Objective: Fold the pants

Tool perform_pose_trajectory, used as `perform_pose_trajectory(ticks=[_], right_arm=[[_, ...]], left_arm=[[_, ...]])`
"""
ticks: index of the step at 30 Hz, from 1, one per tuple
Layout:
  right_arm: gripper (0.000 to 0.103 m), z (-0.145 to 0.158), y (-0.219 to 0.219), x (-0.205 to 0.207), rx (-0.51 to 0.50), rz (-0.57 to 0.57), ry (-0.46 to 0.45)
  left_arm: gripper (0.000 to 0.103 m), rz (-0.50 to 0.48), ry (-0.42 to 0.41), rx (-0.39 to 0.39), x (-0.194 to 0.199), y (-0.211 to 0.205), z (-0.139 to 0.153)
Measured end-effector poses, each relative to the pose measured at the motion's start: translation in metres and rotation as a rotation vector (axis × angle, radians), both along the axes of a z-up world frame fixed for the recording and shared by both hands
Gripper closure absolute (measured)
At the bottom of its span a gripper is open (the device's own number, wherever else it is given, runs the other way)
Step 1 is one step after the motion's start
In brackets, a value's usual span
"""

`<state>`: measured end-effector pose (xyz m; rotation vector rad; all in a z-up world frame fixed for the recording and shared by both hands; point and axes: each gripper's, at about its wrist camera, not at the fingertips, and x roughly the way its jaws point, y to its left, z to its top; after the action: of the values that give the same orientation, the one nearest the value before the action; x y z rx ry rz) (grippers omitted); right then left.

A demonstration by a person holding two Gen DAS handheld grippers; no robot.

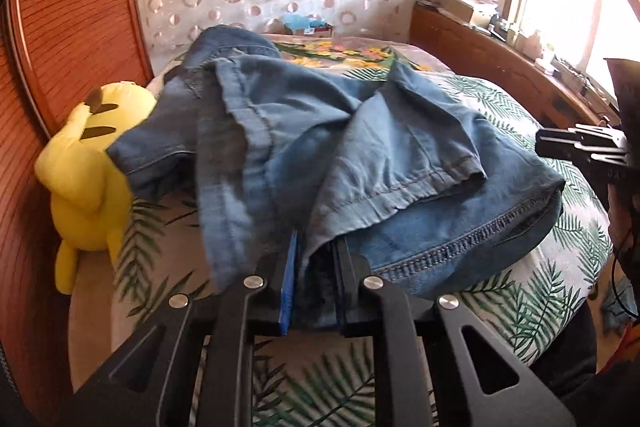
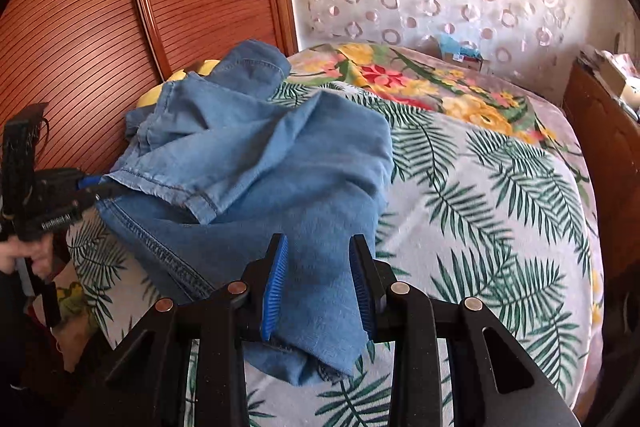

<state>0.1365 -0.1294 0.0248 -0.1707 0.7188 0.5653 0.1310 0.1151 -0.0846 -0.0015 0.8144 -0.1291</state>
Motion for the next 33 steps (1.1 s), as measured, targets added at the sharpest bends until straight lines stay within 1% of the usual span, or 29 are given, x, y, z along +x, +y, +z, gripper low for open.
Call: perform_pose_trajectory(ticks=[2, 3, 5, 6, 7, 10, 12, 15, 17, 24, 27, 30, 31, 32, 33], right_arm=[[0.070, -0.002, -0.001, -0.001, 0.006, -0.007, 0.007], [0.070, -0.004, -0.002, -0.001, 0.011, -0.008, 0.010], [0.070, -0.006, -0.001, -0.001, 0.024, -0.010, 0.013], [0.070, -0.007, -0.004, 0.002, 0.031, -0.009, 0.014], [0.070, -0.008, -0.004, 0.002, 0.039, -0.008, 0.014], [0.070, -0.014, -0.004, -0.001, 0.050, -0.002, 0.013], [0.070, -0.021, -0.002, -0.003, 0.039, -0.005, 0.006], [0.070, -0.037, -0.006, -0.007, 0.017, -0.017, 0.011], [0.070, -0.043, -0.009, -0.007, 0.018, -0.029, 0.021], [0.069, -0.058, -0.009, -0.009, 0.026, -0.063, 0.014], [0.068, -0.062, -0.007, -0.010, 0.025, -0.070, 0.000], [0.068, -0.067, -0.009, -0.010, 0.035, -0.072, -0.008], [0.068, -0.068, -0.010, -0.011, 0.039, -0.072, -0.010], [0.068, -0.069, -0.011, -0.011, 0.041, -0.072, -0.013], [0.068, -0.070, -0.011, -0.011, 0.041, -0.072, -0.016]], left_arm=[[0.085, 0.012, -0.004, -0.001, -0.003, 0.002, 0.006], [0.082, 0.018, -0.009, -0.004, -0.004, 0.003, 0.009], [0.071, 0.023, -0.033, -0.002, -0.007, 0.003, 0.018], [0.060, 0.020, -0.045, 0.001, -0.008, 0.002, 0.023], [0.054, 0.011, -0.062, 0.002, -0.010, -0.001, 0.029], [0.051, -0.020, -0.079, 0.004, -0.006, -0.010, 0.038], [0.050, -0.047, -0.091, 0.005, -0.004, -0.022, 0.042], [0.050, -0.084, -0.092, 0.007, 0.005, -0.039, 0.042], [0.050, -0.118, -0.080, 0.009, 0.014, -0.054, 0.037], [0.050, -0.235, 0.003, 0.000, 0.051, -0.102, 0.009], [0.050, -0.254, 0.044, 0.027, 0.060, -0.116, -0.004], [0.050, -0.242, 0.056, 0.086, 0.069, -0.123, -0.014], [0.051, -0.243, 0.058, 0.092, 0.070, -0.124, -0.015], [0.055, -0.247, 0.056, 0.095, 0.070, -0.124, -0.015], [0.066, -0.247, 0.049, 0.105, 0.070, -0.122, -0.014]])
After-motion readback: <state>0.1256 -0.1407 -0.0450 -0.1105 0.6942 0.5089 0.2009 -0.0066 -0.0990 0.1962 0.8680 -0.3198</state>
